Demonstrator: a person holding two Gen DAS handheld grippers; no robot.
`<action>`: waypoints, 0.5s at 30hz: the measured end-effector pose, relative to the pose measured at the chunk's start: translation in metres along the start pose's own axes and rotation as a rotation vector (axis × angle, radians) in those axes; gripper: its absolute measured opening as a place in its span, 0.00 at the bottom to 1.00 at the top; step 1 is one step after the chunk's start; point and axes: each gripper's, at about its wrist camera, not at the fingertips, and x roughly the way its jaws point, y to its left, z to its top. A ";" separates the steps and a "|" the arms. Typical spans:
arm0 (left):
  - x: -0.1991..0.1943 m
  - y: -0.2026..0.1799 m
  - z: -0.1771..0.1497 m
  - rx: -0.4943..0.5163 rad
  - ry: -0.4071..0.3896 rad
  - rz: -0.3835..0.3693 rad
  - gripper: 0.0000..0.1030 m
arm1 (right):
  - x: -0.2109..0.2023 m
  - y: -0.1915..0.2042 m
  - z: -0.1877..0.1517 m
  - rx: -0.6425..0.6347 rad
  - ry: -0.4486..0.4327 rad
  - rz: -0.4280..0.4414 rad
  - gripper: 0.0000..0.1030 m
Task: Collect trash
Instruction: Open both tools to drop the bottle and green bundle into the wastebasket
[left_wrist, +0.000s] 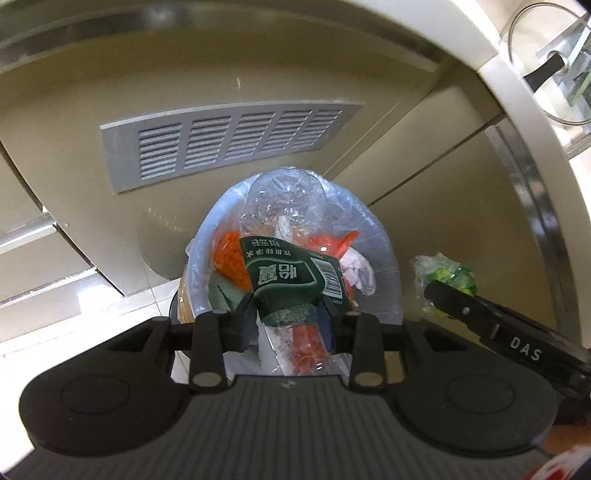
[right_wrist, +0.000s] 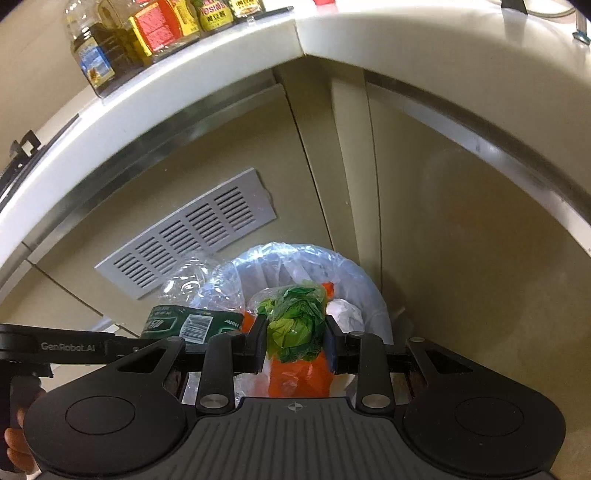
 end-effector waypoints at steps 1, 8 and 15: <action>0.004 0.000 0.000 -0.002 0.006 0.003 0.31 | 0.003 -0.001 -0.001 0.001 0.003 -0.002 0.30; 0.031 0.002 -0.001 -0.008 0.024 0.030 0.31 | 0.016 -0.010 -0.003 0.010 0.012 -0.005 0.30; 0.050 0.005 0.000 -0.013 0.019 0.042 0.31 | 0.025 -0.022 -0.010 0.020 0.021 -0.019 0.30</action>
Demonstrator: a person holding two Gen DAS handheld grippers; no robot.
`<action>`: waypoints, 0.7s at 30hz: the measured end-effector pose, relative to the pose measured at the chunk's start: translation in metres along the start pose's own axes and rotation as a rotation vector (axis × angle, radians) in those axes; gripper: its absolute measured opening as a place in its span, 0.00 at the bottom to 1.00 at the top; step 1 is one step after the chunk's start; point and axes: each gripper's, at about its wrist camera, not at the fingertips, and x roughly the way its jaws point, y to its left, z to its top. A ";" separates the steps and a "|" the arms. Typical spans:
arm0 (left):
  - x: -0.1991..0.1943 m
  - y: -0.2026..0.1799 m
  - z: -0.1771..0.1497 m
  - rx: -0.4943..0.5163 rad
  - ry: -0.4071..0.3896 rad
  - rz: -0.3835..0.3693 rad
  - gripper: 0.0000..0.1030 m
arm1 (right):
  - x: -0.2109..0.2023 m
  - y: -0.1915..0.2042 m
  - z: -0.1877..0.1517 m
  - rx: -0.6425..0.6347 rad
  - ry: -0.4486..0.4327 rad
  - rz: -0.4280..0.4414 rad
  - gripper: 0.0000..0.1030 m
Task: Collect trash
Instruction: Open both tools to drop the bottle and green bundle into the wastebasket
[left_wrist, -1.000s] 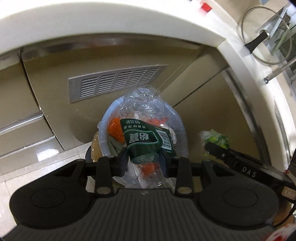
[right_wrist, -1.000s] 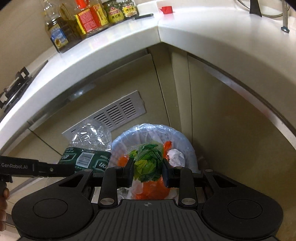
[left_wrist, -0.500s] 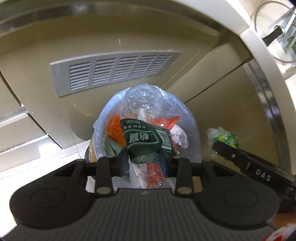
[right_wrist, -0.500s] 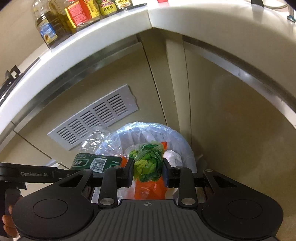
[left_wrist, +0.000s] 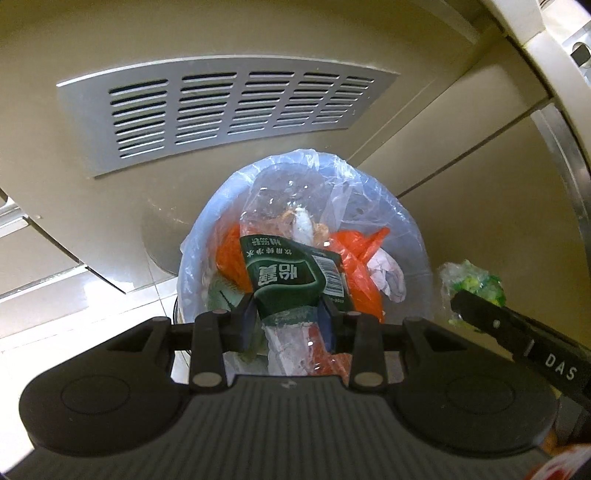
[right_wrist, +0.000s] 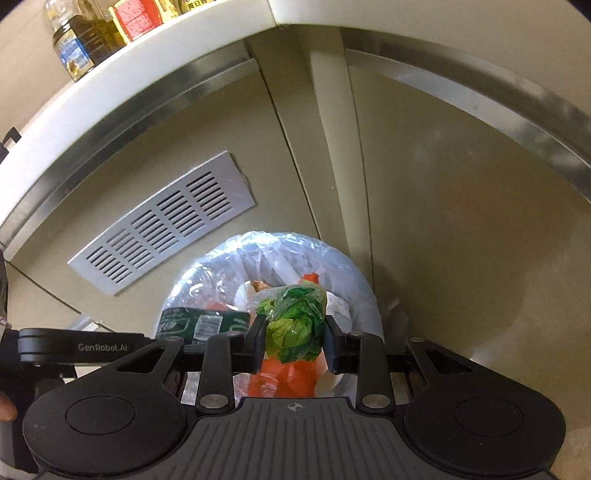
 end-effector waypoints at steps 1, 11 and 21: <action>0.002 0.000 -0.001 0.002 0.002 0.004 0.31 | 0.000 -0.002 -0.001 0.001 0.003 -0.001 0.30; -0.005 0.000 -0.001 0.034 -0.016 0.004 0.45 | 0.006 -0.002 -0.001 -0.004 0.018 0.008 0.31; -0.021 -0.002 0.001 0.066 -0.033 -0.009 0.50 | 0.013 0.009 0.004 0.000 0.012 0.018 0.56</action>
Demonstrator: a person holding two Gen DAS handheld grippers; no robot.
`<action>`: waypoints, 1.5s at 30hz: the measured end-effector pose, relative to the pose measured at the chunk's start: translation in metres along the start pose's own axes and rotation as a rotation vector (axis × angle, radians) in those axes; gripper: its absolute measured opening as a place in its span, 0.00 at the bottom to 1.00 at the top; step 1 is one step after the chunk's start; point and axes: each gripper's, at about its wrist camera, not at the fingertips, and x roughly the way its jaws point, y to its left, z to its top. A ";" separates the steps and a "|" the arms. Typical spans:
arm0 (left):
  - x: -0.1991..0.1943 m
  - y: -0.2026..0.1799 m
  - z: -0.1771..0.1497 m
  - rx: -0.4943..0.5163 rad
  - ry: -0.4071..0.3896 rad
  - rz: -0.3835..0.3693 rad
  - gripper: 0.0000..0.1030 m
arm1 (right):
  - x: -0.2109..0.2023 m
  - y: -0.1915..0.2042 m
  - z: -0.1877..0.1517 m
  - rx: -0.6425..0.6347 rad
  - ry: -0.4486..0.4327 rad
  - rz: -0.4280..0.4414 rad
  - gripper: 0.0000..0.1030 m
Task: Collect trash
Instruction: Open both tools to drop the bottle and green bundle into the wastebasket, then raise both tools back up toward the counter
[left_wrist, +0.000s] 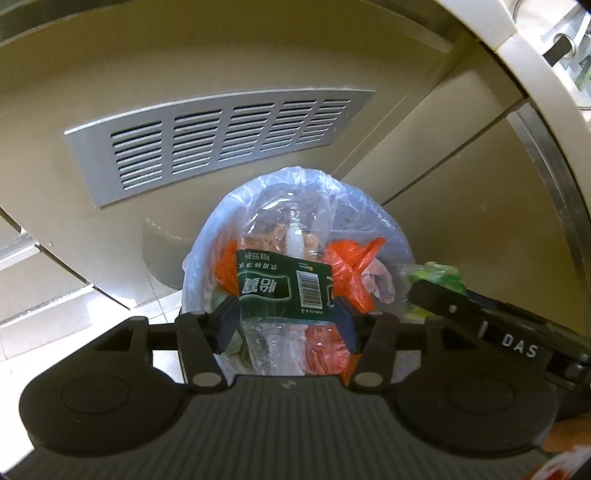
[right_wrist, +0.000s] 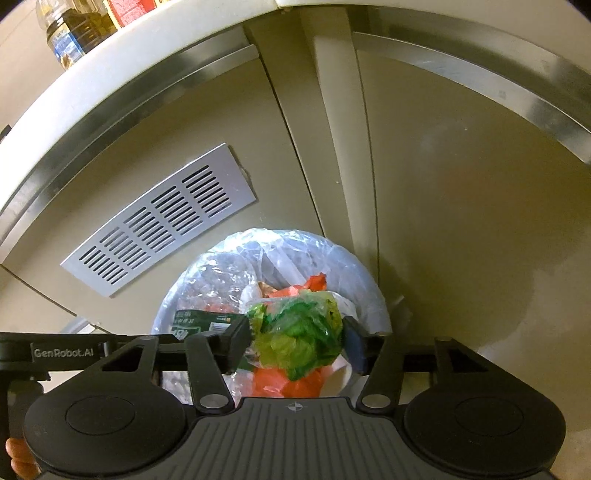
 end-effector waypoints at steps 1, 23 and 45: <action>-0.002 -0.001 0.000 0.005 -0.003 -0.001 0.50 | 0.000 0.001 0.000 -0.003 -0.002 0.004 0.57; -0.025 -0.008 -0.002 0.031 -0.007 -0.019 0.50 | -0.012 0.006 -0.006 -0.009 0.032 -0.008 0.62; -0.118 -0.019 -0.026 0.131 -0.094 -0.015 0.50 | -0.094 0.037 -0.012 0.012 -0.032 0.005 0.62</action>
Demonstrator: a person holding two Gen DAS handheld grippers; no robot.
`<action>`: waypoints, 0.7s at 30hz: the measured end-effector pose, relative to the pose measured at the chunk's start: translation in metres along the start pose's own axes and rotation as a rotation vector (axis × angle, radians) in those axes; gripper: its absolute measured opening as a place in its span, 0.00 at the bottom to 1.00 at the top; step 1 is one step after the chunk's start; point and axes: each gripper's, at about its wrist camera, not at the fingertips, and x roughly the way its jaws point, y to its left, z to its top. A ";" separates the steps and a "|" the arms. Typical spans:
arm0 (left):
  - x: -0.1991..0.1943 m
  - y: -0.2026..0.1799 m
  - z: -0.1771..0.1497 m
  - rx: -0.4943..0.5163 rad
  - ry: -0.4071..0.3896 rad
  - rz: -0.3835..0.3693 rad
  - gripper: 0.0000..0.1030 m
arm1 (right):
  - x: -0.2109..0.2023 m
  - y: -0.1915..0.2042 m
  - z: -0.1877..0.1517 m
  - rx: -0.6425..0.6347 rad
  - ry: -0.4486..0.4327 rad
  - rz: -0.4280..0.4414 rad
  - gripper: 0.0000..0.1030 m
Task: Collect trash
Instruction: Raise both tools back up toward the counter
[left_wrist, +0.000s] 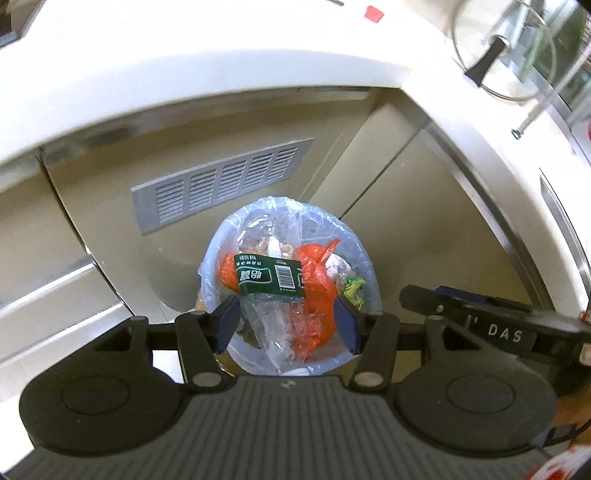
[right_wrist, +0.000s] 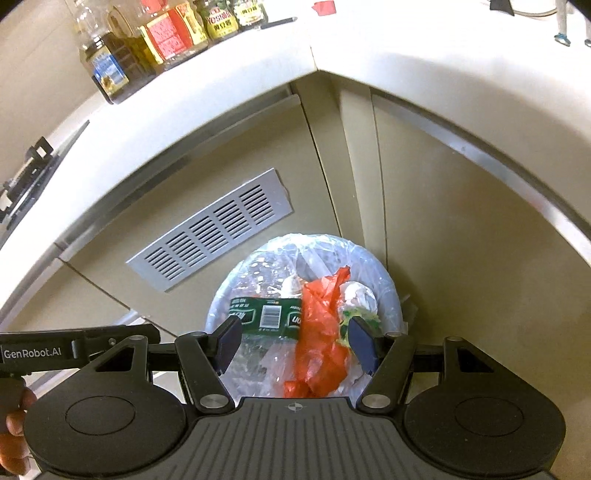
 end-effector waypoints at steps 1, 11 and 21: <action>-0.006 -0.002 -0.001 0.012 -0.005 0.000 0.50 | -0.007 0.001 -0.001 0.000 -0.005 -0.002 0.62; -0.062 -0.004 -0.002 0.056 -0.074 -0.028 0.50 | -0.069 0.012 -0.006 0.009 -0.070 -0.008 0.62; -0.103 -0.008 0.019 0.078 -0.174 -0.030 0.50 | -0.111 0.010 0.009 0.024 -0.156 -0.011 0.62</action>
